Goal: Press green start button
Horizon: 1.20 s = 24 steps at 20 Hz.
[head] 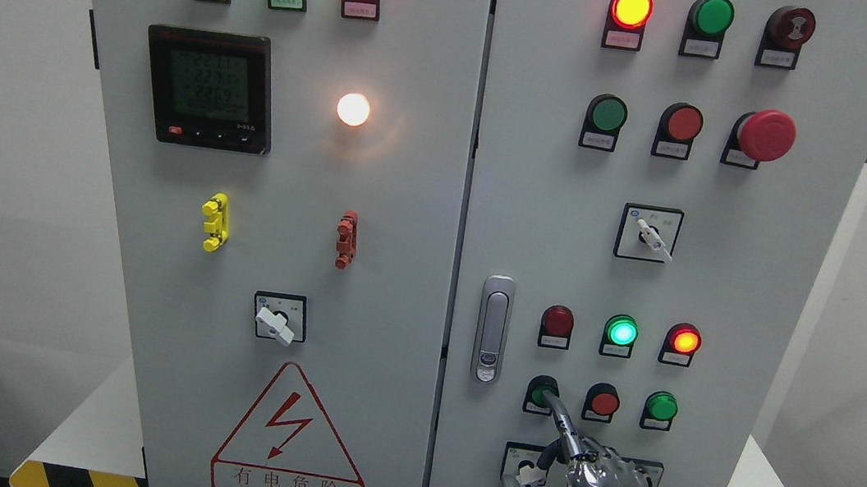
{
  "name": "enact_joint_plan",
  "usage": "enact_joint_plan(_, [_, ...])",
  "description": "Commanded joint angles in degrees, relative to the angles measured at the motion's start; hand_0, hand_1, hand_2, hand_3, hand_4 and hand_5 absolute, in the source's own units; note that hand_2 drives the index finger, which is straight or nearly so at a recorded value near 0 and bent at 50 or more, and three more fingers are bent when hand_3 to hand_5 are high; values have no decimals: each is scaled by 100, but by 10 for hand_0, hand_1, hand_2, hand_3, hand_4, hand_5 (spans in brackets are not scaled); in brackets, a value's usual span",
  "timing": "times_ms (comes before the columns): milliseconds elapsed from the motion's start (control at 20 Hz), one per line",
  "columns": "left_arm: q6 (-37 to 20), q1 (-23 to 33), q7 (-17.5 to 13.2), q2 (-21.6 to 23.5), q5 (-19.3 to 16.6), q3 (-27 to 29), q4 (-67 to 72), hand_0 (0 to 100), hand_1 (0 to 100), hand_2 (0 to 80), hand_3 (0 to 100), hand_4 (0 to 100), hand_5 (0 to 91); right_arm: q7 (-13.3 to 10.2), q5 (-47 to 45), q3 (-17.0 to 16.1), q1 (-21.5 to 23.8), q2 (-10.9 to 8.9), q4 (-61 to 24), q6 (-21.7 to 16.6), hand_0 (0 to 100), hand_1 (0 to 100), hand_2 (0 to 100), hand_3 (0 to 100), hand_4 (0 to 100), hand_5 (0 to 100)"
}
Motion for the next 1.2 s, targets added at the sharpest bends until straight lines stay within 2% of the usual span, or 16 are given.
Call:
enact_joint_plan(0, [29, -3, 0, 0, 0, 0, 0, 120, 556, 0, 0, 0, 0, -22, -2, -61, -24, 0, 146, 3, 495, 372, 0, 623, 613, 495])
enact_joint_plan(800, [29, -3, 0, 0, 0, 0, 0, 120, 556, 0, 0, 0, 0, -22, -116, -70, 20, 9, -170, -67, 516, 379, 0, 628, 611, 499])
enact_joint_plan(1150, [29, -3, 0, 0, 0, 0, 0, 120, 556, 0, 0, 0, 0, 22, -484, -17, 309, 9, -504, -85, 571, 398, 0, 646, 615, 503])
